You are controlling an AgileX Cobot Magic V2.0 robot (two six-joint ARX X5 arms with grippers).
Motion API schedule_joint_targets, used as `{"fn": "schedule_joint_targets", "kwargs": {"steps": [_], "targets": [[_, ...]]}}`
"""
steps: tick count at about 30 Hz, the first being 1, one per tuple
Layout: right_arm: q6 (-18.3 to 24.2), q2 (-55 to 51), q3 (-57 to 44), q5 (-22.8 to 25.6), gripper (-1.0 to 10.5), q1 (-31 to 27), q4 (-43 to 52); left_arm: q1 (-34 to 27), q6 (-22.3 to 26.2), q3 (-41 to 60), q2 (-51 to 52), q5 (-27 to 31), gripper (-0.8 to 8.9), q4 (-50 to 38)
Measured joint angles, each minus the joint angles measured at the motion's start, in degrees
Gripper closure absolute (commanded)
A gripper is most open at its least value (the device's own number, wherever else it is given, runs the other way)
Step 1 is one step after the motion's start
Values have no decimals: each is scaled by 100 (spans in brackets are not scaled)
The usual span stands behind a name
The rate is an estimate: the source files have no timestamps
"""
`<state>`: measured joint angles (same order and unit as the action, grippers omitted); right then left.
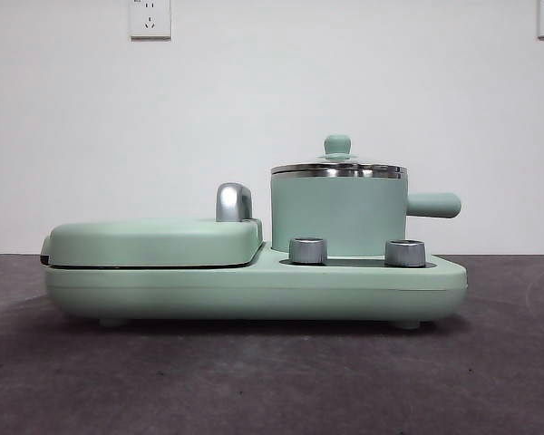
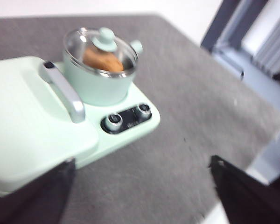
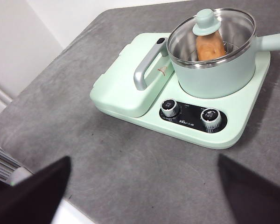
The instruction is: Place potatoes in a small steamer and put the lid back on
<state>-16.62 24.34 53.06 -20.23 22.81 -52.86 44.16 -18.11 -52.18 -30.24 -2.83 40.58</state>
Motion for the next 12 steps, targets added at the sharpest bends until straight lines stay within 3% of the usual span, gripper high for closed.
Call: {"fn": "schedule_joint_targets", "kwargs": {"steps": [1,5,12], "targets": [[50,0,0,-87,907,0,2,0,-59,90,151,81,798,-4],[186,0,0,-168,936,0,122,0,-166,162,354,387,808,105],[229,0,0,-175,936,2,313,0,-212,186,354,400,808,225]]}}
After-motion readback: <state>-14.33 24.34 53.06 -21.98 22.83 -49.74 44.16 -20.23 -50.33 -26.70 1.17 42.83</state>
